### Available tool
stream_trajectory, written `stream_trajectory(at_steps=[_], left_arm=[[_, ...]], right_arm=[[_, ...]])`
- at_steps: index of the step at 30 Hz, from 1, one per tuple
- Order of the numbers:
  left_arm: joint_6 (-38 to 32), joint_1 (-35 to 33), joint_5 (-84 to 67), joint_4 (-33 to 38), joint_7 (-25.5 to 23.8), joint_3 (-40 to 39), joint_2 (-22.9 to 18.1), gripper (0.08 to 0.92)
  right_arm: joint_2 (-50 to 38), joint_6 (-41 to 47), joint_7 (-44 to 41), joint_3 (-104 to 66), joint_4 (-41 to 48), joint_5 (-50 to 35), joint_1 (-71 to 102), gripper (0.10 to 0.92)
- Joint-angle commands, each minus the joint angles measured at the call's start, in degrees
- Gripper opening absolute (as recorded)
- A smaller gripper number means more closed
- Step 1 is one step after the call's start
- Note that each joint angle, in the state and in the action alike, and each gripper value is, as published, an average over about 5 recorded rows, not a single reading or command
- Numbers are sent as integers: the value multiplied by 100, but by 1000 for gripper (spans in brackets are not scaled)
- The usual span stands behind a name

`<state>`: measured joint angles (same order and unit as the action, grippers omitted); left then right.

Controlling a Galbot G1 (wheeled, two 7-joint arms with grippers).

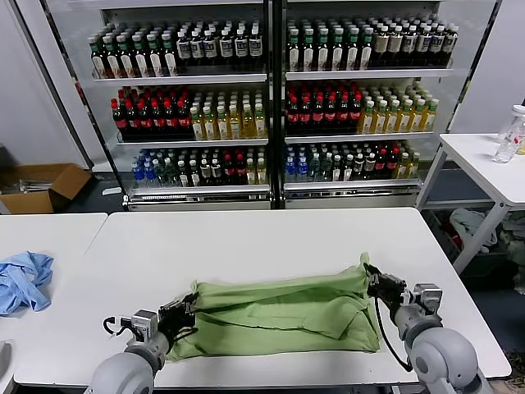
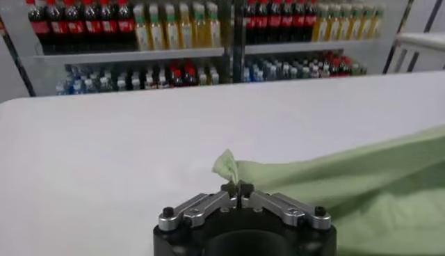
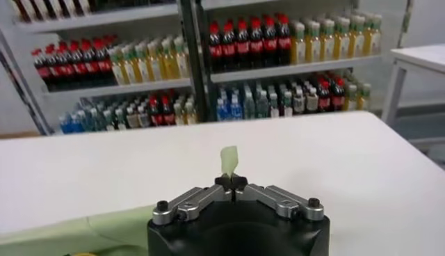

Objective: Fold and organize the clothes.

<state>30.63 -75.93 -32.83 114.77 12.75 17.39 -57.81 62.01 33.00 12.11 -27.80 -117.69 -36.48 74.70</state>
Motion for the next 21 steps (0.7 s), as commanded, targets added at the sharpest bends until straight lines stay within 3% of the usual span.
stream_trajectory(at_steps=[1, 7, 12, 21], left_arm=[[-3, -184, 807, -137, -90, -52, -135, 120], [-803, -489, 1602, 255, 712, 7, -475, 286], [-1088, -771, 2734, 115, 1348, 30, -956, 442], [-450, -1053, 1744, -53, 1283, -2, -1208, 702]], right_arm=[[174, -13, 1, 208, -8, 431, 266, 205], [185, -339, -72, 155, -342, 545, 498, 379], [147, -536, -112, 32, -541, 683, 782, 517], [130, -597, -137, -8, -632, 802, 968, 771]])
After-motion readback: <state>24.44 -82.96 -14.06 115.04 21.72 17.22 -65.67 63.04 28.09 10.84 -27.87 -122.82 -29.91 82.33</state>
